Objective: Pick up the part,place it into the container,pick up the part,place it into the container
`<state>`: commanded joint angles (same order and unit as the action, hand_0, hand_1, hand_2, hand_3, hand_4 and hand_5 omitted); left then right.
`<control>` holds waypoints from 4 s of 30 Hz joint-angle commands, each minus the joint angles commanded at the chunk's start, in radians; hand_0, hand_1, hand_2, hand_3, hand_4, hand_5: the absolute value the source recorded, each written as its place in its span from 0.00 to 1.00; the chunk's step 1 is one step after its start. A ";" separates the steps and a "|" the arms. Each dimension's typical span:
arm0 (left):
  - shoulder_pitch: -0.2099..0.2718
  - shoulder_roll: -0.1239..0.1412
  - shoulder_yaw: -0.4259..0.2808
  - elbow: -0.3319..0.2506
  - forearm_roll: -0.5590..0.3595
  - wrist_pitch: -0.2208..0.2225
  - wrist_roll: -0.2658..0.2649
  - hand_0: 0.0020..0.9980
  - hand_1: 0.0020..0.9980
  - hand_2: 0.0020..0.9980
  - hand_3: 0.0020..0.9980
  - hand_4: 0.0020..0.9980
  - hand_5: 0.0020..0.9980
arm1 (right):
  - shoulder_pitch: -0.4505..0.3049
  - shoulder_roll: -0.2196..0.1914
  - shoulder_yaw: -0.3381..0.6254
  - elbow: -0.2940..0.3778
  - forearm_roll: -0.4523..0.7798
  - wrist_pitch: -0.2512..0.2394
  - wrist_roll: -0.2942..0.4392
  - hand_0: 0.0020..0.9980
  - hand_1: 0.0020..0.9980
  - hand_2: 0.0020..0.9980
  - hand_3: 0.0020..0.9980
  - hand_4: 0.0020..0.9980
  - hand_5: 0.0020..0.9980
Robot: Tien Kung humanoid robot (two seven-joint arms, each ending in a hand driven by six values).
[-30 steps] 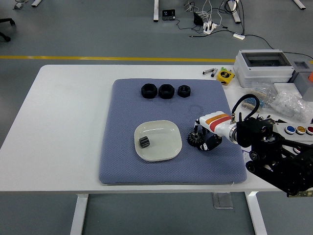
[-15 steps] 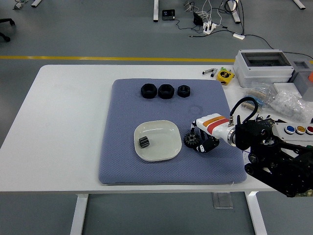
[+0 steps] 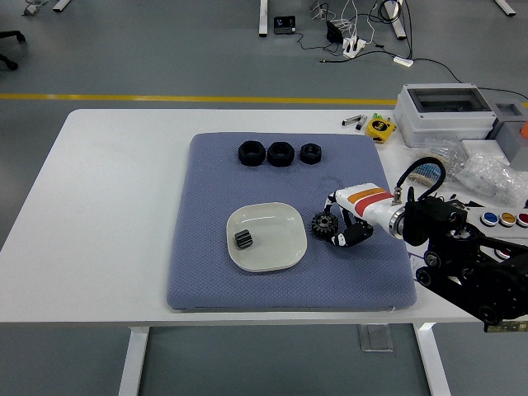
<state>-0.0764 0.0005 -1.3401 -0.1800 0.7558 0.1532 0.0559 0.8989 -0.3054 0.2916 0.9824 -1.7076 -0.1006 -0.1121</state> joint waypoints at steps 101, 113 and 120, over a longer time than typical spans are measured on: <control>-0.005 0.002 0.000 0.000 0.000 0.000 -0.001 0.75 0.68 0.72 0.62 0.71 0.80 | -0.023 0.038 0.264 0.187 0.271 0.003 0.036 0.33 0.31 0.38 0.65 1.00 0.50; -0.020 -0.001 -0.004 0.000 -0.002 0.001 -0.009 0.74 0.68 0.72 0.63 0.71 0.80 | -0.160 -0.033 0.490 0.364 0.778 0.027 0.126 0.77 0.78 0.82 0.83 1.00 0.54; -0.023 -0.001 -0.001 0.000 -0.007 0.002 -0.011 0.74 0.68 0.72 0.63 0.71 0.80 | -0.238 -0.045 0.584 0.388 1.070 0.036 0.123 0.81 0.80 0.84 0.85 1.00 0.57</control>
<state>-0.0994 0.0000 -1.3414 -0.1800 0.7492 0.1553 0.0449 0.6609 -0.3503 0.8751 1.3704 -0.6377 -0.0651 0.0109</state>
